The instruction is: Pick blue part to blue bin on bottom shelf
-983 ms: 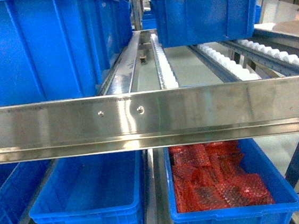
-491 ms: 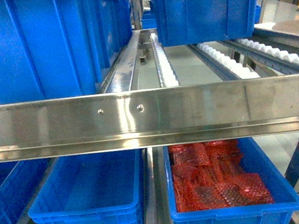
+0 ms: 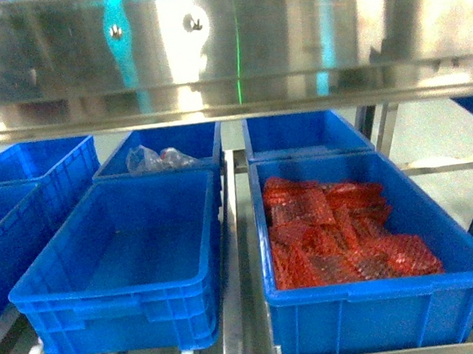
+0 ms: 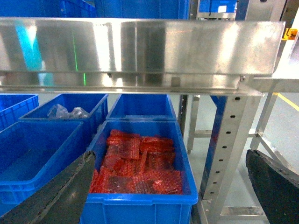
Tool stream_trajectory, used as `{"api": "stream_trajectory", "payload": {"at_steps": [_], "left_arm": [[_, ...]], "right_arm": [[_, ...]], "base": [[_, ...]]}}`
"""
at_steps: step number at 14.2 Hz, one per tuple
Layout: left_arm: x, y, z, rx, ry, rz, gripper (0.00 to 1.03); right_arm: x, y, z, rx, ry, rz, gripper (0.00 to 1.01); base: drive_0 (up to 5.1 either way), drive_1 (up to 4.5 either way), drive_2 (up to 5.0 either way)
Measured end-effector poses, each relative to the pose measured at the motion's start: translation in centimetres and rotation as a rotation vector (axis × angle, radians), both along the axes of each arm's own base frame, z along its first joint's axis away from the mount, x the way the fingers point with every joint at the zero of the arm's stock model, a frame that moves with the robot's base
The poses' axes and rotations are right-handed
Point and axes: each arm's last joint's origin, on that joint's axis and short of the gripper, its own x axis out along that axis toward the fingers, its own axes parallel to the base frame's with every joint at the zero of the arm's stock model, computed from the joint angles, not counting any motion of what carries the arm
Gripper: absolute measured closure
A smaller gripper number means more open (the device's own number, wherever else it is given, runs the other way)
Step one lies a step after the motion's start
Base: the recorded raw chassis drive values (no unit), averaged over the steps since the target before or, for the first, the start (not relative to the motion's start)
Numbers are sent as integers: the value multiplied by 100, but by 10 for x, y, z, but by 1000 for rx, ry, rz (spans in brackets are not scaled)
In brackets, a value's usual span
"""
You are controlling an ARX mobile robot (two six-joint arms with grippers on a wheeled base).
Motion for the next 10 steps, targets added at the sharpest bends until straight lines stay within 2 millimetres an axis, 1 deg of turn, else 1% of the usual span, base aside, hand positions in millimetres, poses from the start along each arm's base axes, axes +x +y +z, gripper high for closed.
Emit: {"api": "stream_trajectory", "payload": {"at_steps": [10], "left_arm": [[0, 0, 0, 0, 1, 0, 59]], "right_arm": [[0, 0, 0, 0, 0, -1, 3]], "base": [[0, 0, 0]]}}
